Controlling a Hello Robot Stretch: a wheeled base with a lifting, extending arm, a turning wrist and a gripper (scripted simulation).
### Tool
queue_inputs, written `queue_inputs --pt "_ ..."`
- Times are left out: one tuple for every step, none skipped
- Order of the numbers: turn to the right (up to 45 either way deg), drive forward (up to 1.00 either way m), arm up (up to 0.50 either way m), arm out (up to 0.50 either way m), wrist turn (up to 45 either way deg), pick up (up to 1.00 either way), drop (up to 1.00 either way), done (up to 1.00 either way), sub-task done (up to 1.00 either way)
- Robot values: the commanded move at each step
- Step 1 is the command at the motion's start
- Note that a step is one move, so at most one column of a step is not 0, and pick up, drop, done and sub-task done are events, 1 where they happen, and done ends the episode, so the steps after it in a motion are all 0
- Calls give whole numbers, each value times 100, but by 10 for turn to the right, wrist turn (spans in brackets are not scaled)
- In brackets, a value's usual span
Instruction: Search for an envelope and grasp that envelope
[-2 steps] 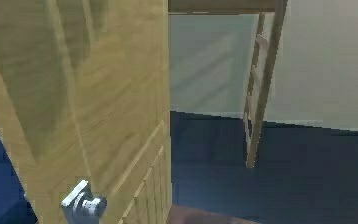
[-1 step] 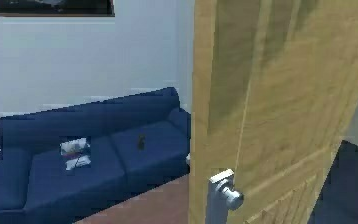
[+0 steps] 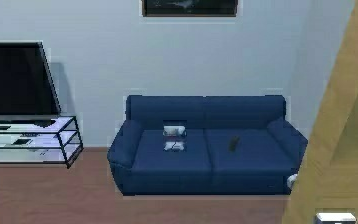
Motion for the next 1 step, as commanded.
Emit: queue_inputs --pt "0 75 0 0 0 0 0 0 0"
